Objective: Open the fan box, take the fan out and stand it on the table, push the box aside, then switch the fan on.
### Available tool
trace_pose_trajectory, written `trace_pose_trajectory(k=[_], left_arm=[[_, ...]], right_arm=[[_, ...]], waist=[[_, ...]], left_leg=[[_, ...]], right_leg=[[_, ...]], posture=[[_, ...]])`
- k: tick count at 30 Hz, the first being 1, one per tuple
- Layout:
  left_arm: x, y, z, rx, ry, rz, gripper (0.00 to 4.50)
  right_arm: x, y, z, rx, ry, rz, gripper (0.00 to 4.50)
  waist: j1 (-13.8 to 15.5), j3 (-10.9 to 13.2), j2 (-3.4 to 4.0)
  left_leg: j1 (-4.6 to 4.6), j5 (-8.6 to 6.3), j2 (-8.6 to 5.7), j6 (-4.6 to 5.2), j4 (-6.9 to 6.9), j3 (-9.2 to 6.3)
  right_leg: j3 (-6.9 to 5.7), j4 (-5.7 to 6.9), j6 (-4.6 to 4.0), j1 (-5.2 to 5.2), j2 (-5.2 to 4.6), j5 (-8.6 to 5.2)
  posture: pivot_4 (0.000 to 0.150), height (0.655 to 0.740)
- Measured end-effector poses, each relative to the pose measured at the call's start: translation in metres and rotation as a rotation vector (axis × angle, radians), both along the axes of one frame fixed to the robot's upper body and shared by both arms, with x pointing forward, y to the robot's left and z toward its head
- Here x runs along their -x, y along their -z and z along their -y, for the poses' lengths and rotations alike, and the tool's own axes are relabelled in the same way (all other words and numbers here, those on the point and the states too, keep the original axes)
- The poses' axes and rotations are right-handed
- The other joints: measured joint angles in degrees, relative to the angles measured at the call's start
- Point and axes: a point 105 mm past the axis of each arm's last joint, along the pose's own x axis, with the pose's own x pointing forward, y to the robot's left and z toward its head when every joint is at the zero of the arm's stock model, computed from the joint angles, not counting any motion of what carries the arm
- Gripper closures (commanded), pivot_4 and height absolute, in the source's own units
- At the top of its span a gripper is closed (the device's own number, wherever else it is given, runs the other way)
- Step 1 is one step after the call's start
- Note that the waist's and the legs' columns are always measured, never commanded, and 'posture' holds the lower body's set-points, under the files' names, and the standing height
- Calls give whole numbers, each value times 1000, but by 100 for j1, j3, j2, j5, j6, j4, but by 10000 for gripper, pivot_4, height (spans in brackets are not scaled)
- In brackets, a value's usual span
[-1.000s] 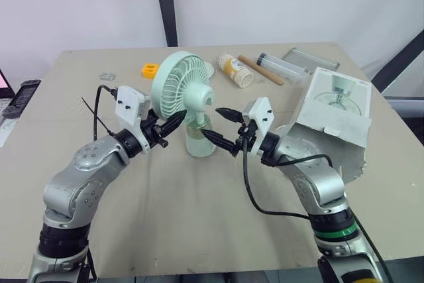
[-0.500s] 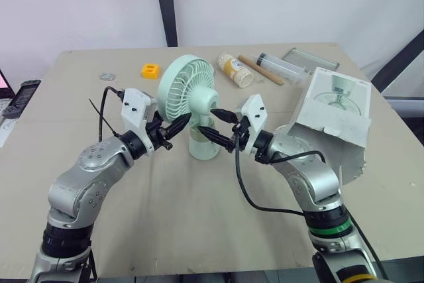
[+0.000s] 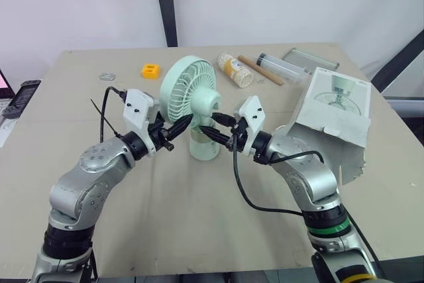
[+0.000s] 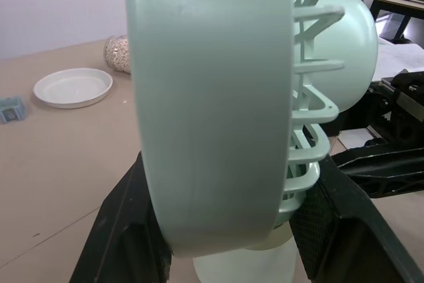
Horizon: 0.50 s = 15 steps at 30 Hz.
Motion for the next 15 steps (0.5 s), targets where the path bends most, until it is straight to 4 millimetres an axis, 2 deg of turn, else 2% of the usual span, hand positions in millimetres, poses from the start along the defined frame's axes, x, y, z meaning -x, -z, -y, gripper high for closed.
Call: trace_pose_trajectory(k=[15], left_arm=[[0, 0, 0, -8, -1, 3, 26984]], right_arm=[[-4, 4, 0, -4, 22, -17, 22884]], waist=[[-2, 0, 0]], left_leg=[[0, 0, 0, 0, 4, 0]], right_leg=[[0, 2, 0, 1, 1, 0]], posture=[[1500, 7400]])
